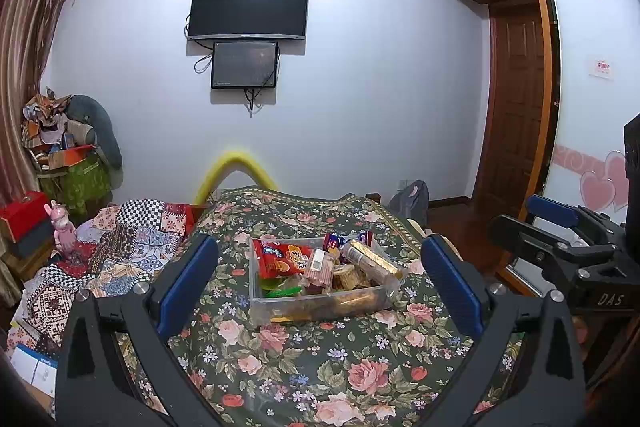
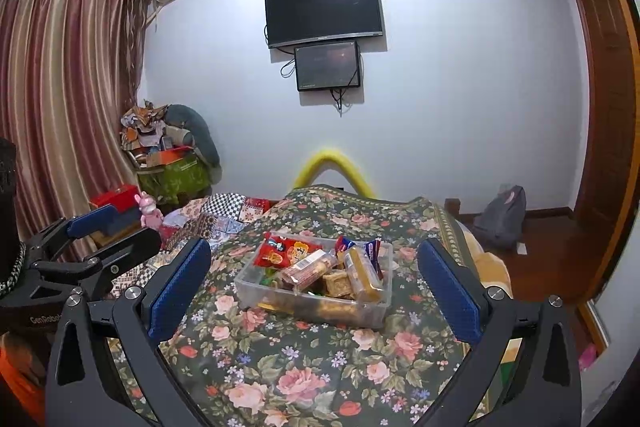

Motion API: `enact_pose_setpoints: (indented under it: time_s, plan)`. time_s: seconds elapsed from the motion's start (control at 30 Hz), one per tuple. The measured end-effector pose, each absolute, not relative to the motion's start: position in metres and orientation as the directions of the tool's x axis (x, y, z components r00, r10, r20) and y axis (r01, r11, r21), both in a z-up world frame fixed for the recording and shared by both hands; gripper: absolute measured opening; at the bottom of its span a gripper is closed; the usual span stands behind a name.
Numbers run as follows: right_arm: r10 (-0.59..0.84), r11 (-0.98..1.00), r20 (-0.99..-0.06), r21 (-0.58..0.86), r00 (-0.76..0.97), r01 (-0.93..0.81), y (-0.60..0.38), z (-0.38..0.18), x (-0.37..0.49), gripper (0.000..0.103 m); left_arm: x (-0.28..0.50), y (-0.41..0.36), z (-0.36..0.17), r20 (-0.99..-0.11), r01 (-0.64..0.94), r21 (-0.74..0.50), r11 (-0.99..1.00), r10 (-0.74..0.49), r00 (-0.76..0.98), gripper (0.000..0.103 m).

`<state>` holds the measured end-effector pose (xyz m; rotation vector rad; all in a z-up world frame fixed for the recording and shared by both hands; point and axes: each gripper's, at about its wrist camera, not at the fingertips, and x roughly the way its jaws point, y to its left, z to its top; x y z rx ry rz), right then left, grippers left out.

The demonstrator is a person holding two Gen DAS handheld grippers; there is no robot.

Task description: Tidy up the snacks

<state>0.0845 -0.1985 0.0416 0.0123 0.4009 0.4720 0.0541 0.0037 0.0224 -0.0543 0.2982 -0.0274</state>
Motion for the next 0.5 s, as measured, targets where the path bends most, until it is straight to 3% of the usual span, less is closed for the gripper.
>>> enact_pose_setpoints:
  time_s: [0.5]
  plan:
    - [0.441, 0.895, -0.374, 0.113, 0.816, -0.431, -0.2005, 0.0425, 0.0841, 0.103, 0.0527, 0.0061, 0.0244, -0.293, 0.033, -0.061, 0.998, -0.05, 0.955, 0.103]
